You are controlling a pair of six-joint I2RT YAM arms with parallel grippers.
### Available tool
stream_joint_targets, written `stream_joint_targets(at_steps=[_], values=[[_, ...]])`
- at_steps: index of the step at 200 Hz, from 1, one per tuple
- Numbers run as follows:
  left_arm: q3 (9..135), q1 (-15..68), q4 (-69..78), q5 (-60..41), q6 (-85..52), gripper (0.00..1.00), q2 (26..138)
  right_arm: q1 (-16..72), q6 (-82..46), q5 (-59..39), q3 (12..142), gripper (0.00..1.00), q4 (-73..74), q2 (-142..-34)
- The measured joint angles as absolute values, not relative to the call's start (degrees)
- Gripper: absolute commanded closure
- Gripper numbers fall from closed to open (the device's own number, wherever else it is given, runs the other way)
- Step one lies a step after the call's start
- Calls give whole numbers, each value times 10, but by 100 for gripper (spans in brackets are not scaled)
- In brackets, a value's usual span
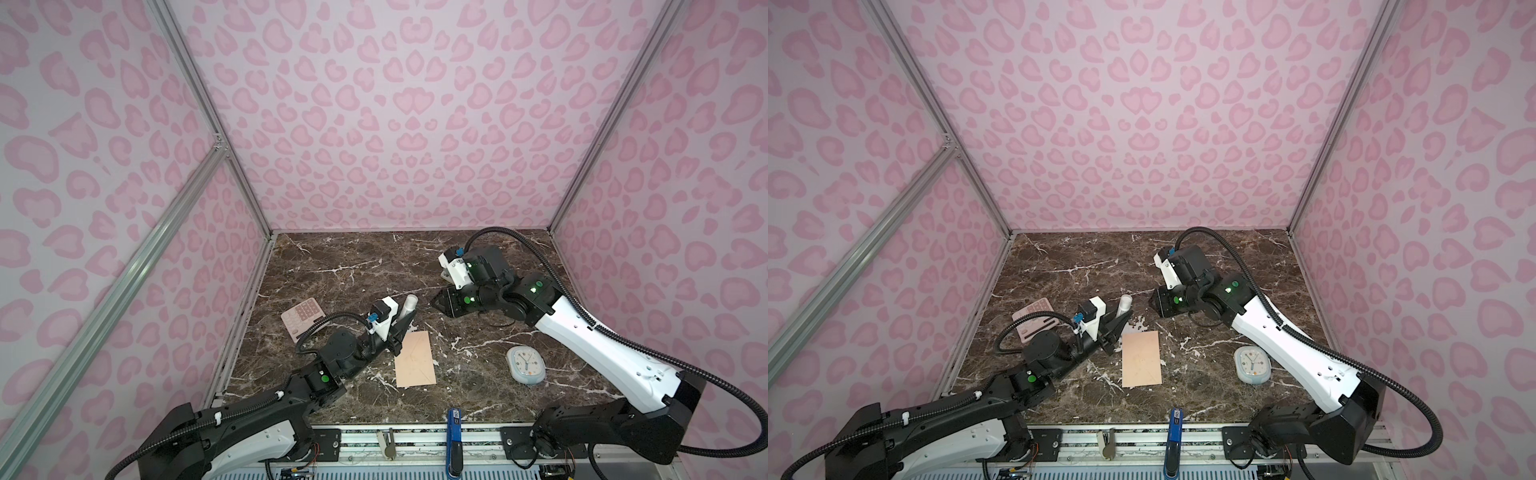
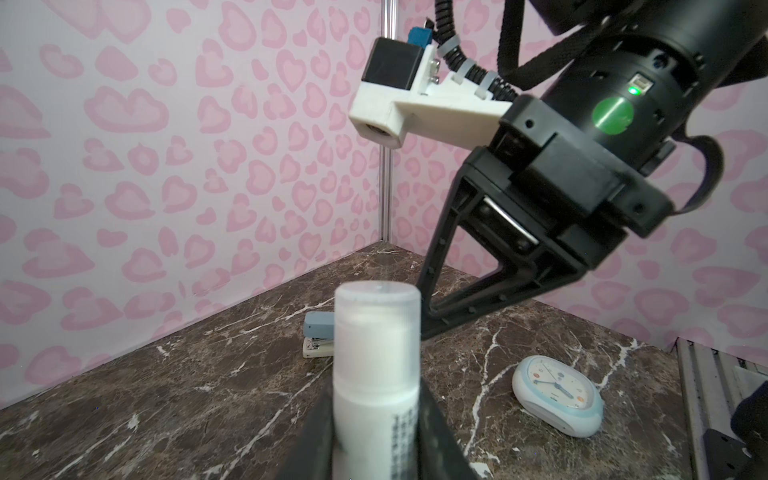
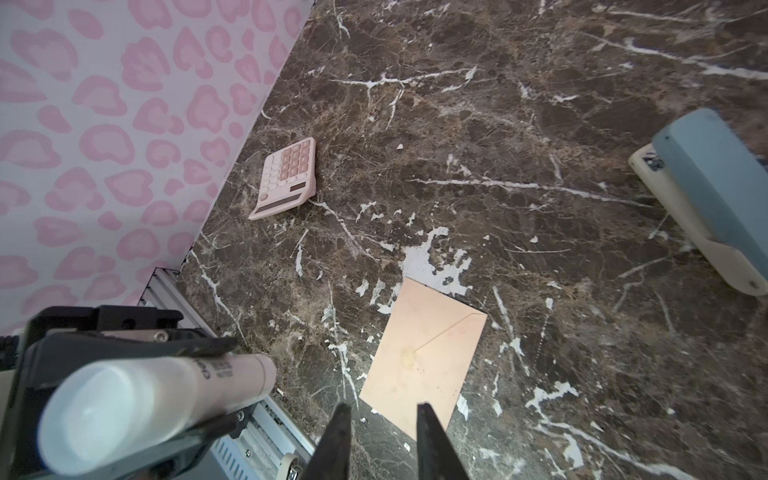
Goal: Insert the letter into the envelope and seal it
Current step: 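Open the right gripper and draw it back while the left gripper lowers the glue stick, then lower the capped glue stick beside the envelope and open the left gripper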
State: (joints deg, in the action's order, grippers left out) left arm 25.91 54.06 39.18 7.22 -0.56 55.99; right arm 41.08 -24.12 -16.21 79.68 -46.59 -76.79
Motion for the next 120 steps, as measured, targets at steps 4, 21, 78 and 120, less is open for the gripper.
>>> stream_joint_targets(at_steps=[4, 21, 78, 120], values=[[263, 540, 383, 78, -7, 96, 560, 410, -240, -160, 794, 70, -466, -767], [277, 539, 353, 100, -16, 96, 560, 407, -237, -149, 776, 70, -461, -759], [273, 532, 246, 170, -63, 96, 536, 397, -216, -126, 649, 69, -359, -689], [246, 523, 184, 202, -107, 96, 507, 397, -197, -113, 551, 67, -262, -645]])
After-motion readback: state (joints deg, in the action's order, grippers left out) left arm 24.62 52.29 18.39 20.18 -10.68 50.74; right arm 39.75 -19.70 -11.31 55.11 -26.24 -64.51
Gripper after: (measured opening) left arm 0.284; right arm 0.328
